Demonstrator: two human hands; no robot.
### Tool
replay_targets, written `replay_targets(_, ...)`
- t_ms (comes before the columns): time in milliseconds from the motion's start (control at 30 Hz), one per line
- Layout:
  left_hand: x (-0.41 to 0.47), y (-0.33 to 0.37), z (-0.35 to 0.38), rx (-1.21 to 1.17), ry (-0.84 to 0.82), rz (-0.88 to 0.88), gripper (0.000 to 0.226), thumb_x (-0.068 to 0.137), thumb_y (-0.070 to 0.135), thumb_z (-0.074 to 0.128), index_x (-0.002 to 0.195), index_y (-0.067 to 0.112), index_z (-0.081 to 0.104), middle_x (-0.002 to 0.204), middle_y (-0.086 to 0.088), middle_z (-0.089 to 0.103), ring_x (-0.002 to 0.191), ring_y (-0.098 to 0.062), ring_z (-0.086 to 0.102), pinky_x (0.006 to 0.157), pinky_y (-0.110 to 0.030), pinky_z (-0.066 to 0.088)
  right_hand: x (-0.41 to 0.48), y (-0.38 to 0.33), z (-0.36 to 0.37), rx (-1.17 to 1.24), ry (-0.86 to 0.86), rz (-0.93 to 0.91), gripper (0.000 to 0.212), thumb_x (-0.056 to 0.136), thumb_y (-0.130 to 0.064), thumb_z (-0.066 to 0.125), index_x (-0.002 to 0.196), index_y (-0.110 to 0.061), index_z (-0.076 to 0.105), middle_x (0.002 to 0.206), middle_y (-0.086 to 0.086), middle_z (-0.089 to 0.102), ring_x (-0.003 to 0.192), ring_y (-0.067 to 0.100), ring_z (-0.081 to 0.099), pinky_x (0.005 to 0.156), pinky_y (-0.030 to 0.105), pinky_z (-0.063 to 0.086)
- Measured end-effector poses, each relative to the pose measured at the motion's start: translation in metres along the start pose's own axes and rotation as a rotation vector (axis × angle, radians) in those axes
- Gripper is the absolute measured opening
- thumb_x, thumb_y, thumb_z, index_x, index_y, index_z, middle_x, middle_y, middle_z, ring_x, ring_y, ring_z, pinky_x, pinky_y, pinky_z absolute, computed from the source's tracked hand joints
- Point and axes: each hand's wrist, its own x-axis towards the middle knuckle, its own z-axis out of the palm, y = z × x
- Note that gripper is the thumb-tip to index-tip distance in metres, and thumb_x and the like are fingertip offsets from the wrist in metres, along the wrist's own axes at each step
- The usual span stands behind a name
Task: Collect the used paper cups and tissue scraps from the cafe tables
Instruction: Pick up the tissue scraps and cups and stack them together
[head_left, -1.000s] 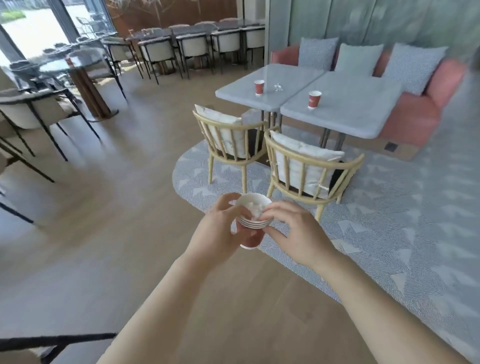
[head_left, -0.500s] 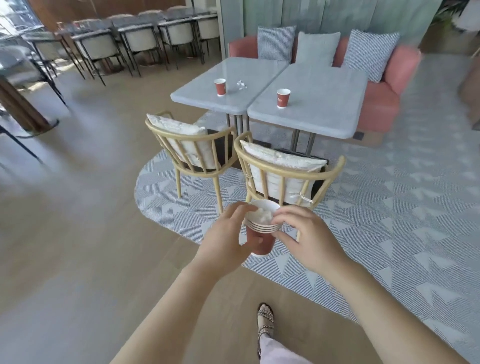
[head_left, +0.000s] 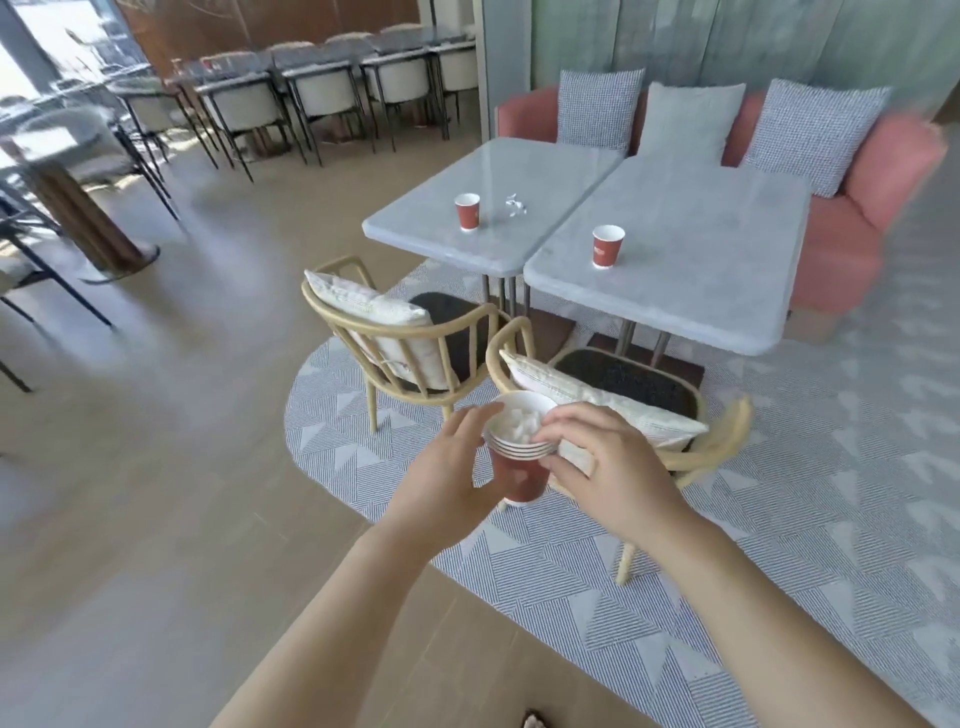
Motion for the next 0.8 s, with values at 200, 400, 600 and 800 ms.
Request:
replay_targets(200,0.031,-0.020,-0.011,0.020,0.062,-0.055,0.063,0.082,0.037,0.063,0.136,0.024,0.034,0.134,0.006,0.046,0.105,-0.009,0.057,0.080,-0.017,0.040,0.049,0.012,0.014,0.035,-0.028,-0.049,0.019,0.076,-0.015,0.073,0.093,-0.021,0.069,0.102,-0.012,0.062,0.098,0.006,0.054,0.088,0.011,0.033)
replay_targets(400,0.062,-0.049,-0.024,0.000,0.094,-0.132,0.066,0.080,0.040,0.064,0.136,0.026,0.031,0.130,0.009,0.048,0.107,-0.007,0.054,0.078,-0.017,0.038,0.099,0.016,0.035,0.066,-0.063,-0.090,0.021,0.076,-0.013,0.073,0.094,-0.024,0.068,0.103,-0.015,0.060,0.099,-0.005,0.047,0.089,-0.002,0.027)
replay_targets(600,0.108,-0.090,-0.039,-0.016,0.098,-0.187,0.081,0.069,0.055,0.061,0.137,0.028,0.027,0.132,0.008,0.047,0.109,-0.011,0.054,0.083,-0.025,0.044,0.160,0.025,0.062,0.087,-0.087,-0.116,0.021,0.076,-0.012,0.073,0.094,-0.022,0.069,0.102,-0.011,0.061,0.097,-0.003,0.048,0.087,0.001,0.029)
replay_targets(800,0.182,-0.140,-0.055,-0.053,0.088,-0.139,0.083,0.065,0.055,0.062,0.136,0.025,0.031,0.124,0.014,0.045,0.107,-0.010,0.052,0.081,-0.022,0.039,0.236,0.039,0.085,0.100,-0.077,-0.092,0.019,0.076,-0.011,0.072,0.093,-0.020,0.069,0.103,-0.008,0.062,0.098,0.009,0.055,0.087,0.022,0.040)
